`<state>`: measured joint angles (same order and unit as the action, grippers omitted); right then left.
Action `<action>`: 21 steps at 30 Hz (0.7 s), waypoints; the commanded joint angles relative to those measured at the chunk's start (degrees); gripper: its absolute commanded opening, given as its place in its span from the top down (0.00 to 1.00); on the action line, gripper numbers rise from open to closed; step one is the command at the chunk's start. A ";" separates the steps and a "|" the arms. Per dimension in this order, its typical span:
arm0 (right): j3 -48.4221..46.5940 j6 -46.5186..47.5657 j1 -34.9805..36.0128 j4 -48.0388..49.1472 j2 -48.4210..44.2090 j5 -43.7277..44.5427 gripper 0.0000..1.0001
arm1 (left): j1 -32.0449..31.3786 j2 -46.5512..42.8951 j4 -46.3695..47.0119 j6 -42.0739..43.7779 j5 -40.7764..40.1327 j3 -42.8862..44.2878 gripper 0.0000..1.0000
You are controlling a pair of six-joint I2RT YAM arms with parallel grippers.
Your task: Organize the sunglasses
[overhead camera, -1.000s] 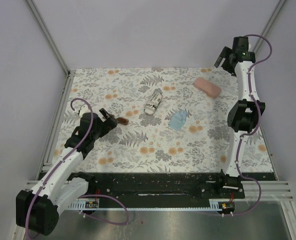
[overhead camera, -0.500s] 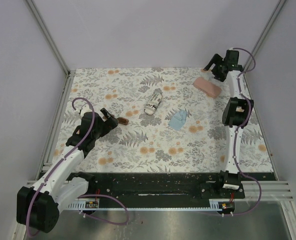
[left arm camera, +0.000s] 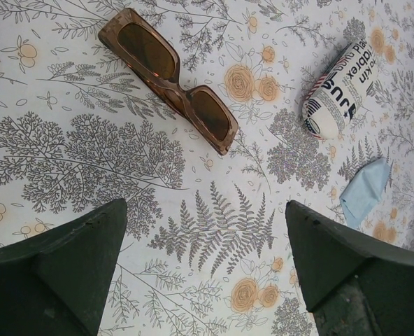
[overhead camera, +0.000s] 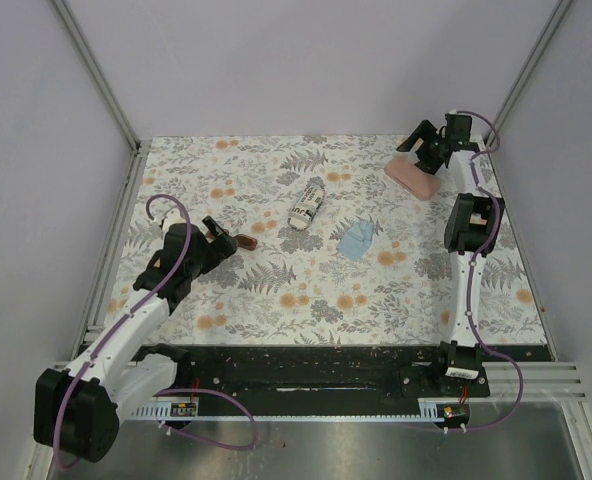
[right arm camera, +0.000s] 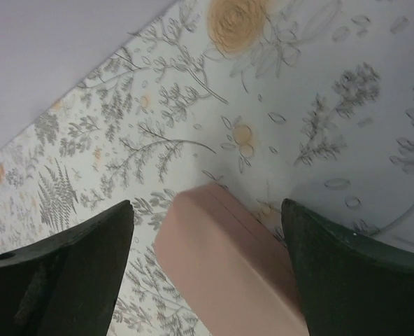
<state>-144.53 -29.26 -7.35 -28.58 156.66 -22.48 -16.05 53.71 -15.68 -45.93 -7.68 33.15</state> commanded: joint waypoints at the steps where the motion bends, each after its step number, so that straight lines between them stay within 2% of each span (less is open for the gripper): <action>1: 8.54 0.51 0.06 -2.88 -7.23 -5.46 0.07 | 0.06 -2.64 2.68 -0.56 1.35 -0.45 0.01; 4: 18.89 2.09 1.02 -3.15 -14.08 -6.61 0.08 | 0.14 -4.75 2.50 -1.26 2.06 -1.68 0.01; 7: 35.31 3.59 4.00 3.15 -24.79 -7.41 0.07 | 0.06 -7.04 2.41 -1.88 2.50 -3.34 0.01; 12: 53.27 4.56 14.10 6.69 -36.58 -4.60 0.06 | 0.06 -10.20 2.15 -1.97 3.37 -5.11 0.01; 17: 61.20 3.07 23.60 7.66 -42.31 -0.55 0.06 | 0.06 -12.14 1.71 -1.62 4.43 -5.72 0.01; 21: 61.83 2.01 25.20 5.65 -45.65 6.02 0.03 | 0.06 -12.76 1.36 -1.62 4.96 -6.07 0.01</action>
<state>-82.96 -26.22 19.44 -23.03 116.99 -24.23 -16.05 42.02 -15.77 -47.48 -4.45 27.55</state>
